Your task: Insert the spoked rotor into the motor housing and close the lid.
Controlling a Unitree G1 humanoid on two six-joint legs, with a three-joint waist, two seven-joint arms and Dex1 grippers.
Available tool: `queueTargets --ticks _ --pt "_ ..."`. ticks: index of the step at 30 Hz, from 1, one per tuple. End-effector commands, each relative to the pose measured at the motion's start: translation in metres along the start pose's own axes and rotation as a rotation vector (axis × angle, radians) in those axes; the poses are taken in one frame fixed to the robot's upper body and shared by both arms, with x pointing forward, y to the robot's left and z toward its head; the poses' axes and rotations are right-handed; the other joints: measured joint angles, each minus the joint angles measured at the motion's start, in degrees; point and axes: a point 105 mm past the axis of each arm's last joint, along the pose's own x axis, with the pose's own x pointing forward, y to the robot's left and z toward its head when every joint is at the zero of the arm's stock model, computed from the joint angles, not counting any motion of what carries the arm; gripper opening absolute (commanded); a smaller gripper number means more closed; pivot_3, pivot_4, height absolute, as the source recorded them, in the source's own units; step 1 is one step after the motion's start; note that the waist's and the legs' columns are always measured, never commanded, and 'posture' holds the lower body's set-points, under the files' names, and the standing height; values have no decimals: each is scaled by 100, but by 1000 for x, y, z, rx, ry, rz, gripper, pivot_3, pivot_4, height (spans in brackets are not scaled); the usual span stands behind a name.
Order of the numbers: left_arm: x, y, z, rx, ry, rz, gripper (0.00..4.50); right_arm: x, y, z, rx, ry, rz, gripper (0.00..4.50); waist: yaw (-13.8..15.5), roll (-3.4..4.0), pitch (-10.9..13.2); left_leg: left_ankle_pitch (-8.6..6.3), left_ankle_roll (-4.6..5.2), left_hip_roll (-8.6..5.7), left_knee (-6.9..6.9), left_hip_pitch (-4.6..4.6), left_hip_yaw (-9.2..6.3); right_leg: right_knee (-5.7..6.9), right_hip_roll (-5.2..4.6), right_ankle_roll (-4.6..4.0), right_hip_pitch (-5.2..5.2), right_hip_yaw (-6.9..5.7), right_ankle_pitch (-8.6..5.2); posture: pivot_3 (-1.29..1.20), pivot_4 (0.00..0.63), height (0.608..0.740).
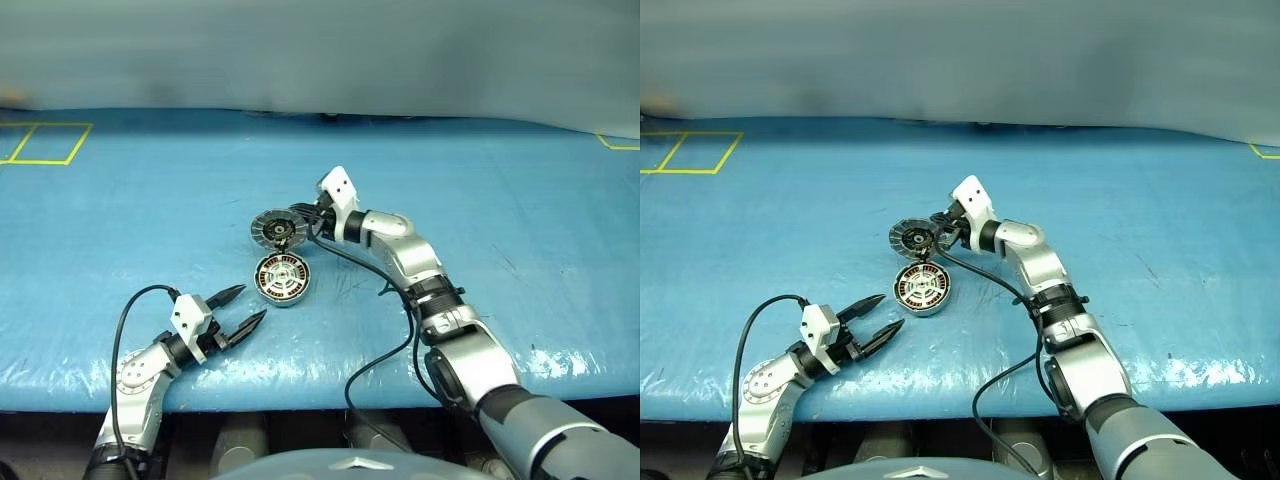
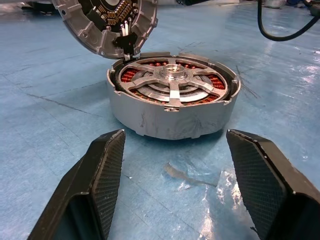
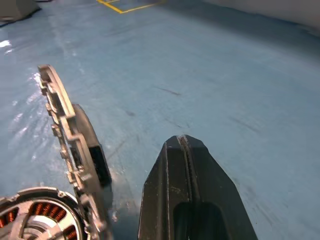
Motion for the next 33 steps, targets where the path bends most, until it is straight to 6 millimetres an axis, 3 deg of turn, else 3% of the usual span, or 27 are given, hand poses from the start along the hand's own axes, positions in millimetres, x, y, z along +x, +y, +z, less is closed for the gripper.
queueTargets --ticks 1,6,8,12,17,25,32,33 --pt "-5 2 10 38 -28 24 3420 6 11 24 33 -94 125 10 -2 1 1 0 0 0 -1 -1 0 -2 -1 0 0 0 0 0 150 740" --pt "-7 -1 7 26 -24 30 3420 1 37 42 89 -158 350 10 -5 7 4 -1 1 1 0 -1 0 -2 0 -1 0 -1 -1 0 150 740" --pt "-7 -2 7 24 -23 33 3420 -5 48 38 61 -129 422 10 -5 11 6 -1 0 2 1 0 -1 -1 1 0 0 -2 -2 0 150 740" --pt "-7 -1 7 23 -22 37 3420 -15 68 15 -11 -17 511 10 5 10 6 -1 0 2 2 0 -2 0 0 21 0 -5 -17 0 150 740" --pt "-8 1 7 27 -18 42 3420 -23 83 -34 -120 166 519 10 8 10 6 0 -1 2 5 2 -2 4 1 23 -1 -5 -20 0 150 740" --pt "-8 1 8 29 -16 34 3420 -24 84 -59 -115 202 425 10 -5 6 2 3 -6 5 10 26 4 8 2 5 16 -2 -29 0 150 740" --pt "-6 1 9 32 -18 28 3420 -19 72 -38 -91 47 236 10 2 5 1 3 -6 5 9 24 3 10 2 5 14 -2 -29 0 150 740" --pt "-6 1 9 31 -18 26 3420 -21 72 -36 -78 33 228 179 3 5 1 3 -6 4 9 23 4 10 2 5 13 -1 -29 0 150 740"
